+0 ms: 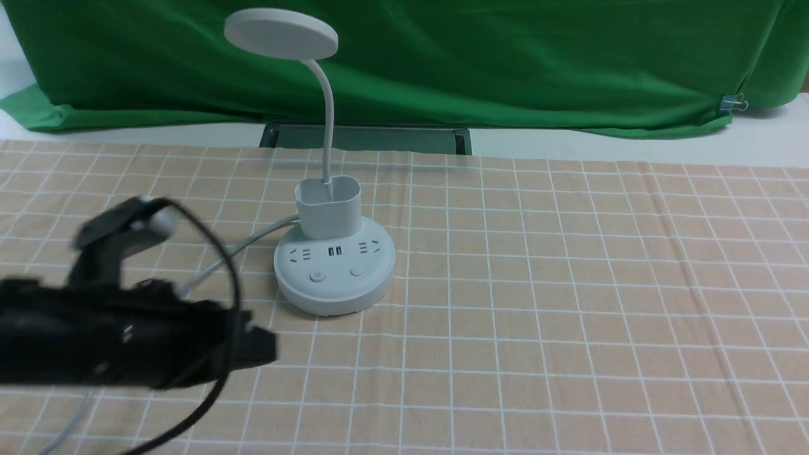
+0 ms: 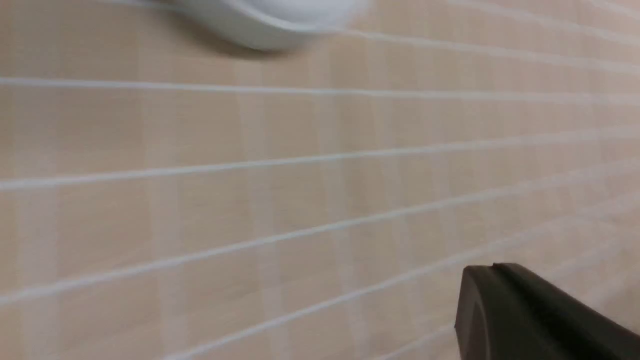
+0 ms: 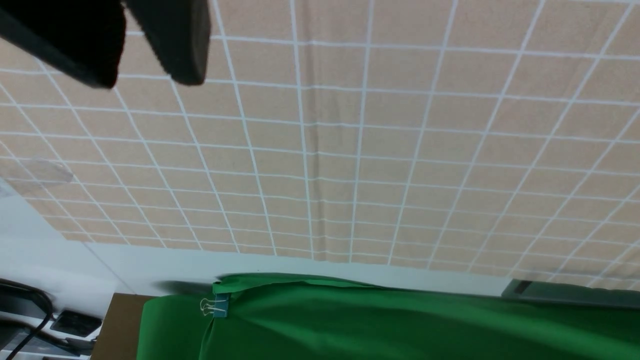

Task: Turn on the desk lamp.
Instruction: Use the left arm to press the button switch on the lamp holder

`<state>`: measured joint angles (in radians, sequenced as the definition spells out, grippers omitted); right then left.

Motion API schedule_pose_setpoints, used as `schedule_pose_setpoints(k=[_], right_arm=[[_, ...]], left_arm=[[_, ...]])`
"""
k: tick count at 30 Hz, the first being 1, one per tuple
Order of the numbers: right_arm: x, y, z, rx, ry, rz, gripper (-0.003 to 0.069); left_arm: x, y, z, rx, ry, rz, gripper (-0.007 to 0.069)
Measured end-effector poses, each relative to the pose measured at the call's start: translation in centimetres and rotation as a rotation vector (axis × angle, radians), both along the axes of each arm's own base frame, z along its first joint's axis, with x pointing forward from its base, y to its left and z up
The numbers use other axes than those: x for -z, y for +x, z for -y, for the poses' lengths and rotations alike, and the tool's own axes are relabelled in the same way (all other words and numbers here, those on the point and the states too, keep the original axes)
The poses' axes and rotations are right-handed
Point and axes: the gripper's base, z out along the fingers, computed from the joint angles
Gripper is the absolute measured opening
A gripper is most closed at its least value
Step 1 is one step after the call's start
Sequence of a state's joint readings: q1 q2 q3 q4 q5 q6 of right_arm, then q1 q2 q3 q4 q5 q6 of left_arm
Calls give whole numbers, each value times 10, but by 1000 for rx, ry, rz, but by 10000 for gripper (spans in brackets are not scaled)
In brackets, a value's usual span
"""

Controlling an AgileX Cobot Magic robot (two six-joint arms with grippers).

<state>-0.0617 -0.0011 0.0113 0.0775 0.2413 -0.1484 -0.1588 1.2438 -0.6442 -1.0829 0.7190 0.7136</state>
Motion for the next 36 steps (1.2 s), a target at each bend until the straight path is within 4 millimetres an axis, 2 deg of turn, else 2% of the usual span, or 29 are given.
schedule_pose_setpoints(k=[3,6,7,9,10,12,16,23,36], right_arm=[[0,0,0,0,0,0,238],[0,0,0,0,0,0,238],[0,0,0,0,0,0,238],[0,0,0,0,0,0,238],[0,0,0,0,0,0,238],[0,0,0,0,0,0,238],[0,0,0,0,0,0,238],[0,0,0,0,0,0,238],[0,0,0,0,0,0,238]], left_arm=[[4,23,22,73,38,-26,1],[5,46,53,146,181,19,1],[4,49,53,134,177,19,1],[2,71,75,144,309,91,1],[5,71,76,157,327,93,1],[7,94,88,122,417,129,1],[13,124,98,73,478,144,1],[31,142,107,75,506,131,1],[58,148,110,88,534,77,1]])
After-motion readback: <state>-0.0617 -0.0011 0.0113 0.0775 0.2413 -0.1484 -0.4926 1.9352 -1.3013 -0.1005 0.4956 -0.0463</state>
